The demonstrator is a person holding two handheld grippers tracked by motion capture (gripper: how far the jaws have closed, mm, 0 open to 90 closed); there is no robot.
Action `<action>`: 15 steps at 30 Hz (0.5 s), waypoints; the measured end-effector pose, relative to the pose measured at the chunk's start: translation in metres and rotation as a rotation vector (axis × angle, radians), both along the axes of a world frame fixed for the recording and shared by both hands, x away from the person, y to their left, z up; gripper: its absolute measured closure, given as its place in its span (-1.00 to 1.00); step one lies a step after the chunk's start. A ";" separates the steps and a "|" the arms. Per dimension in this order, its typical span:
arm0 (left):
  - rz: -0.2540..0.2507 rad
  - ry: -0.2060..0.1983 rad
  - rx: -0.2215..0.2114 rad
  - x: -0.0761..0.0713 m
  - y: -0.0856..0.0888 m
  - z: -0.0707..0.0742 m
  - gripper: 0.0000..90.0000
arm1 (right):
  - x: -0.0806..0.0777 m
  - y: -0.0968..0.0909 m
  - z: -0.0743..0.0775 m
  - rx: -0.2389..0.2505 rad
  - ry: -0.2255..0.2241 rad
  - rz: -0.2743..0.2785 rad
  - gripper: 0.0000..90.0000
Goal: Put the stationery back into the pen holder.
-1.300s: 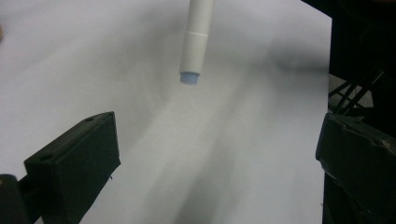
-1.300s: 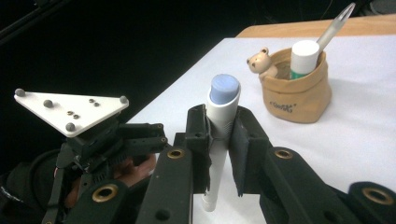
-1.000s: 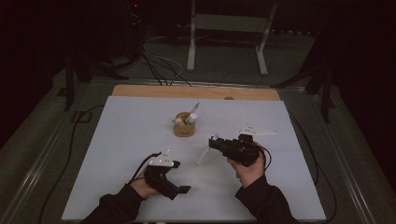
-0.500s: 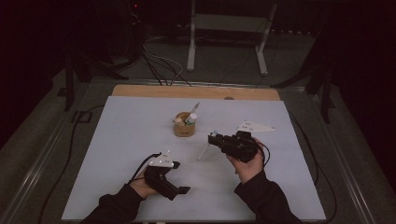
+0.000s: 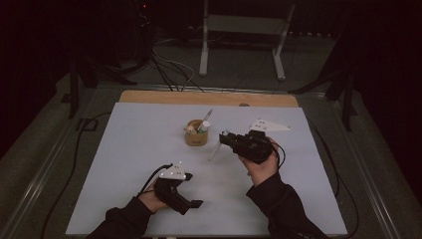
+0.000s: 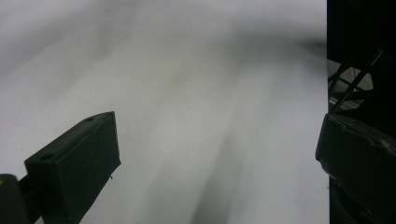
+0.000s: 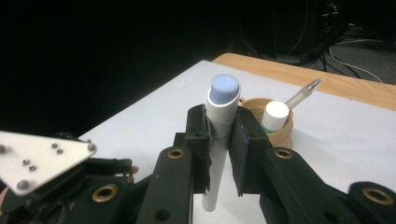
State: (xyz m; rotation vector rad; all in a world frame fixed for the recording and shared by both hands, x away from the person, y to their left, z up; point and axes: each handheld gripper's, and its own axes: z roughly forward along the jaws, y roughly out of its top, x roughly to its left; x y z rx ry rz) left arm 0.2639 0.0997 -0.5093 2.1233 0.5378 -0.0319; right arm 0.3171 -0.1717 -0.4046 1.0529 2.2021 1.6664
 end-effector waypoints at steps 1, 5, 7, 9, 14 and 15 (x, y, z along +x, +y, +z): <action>0.004 -0.005 0.005 0.000 0.000 0.000 -0.99 | 0.000 0.000 0.000 0.000 0.000 0.000 0.74; 0.008 -0.007 0.004 0.000 0.000 0.001 -0.99 | 0.002 0.001 0.002 0.004 0.000 0.000 0.74; 0.009 -0.005 0.000 0.000 0.001 0.001 -0.99 | 0.004 0.003 0.004 -0.001 -0.010 -0.003 0.74; 0.011 -0.006 0.004 0.000 0.001 0.001 -0.99 | 0.006 0.004 0.006 -0.005 -0.017 -0.006 0.74; 0.013 -0.004 0.002 0.000 0.001 0.001 -0.99 | 0.011 0.006 0.013 -0.010 -0.032 -0.015 0.74; 0.012 -0.003 0.001 0.000 0.001 0.001 -0.99 | 0.012 0.006 0.014 -0.010 -0.034 -0.019 0.74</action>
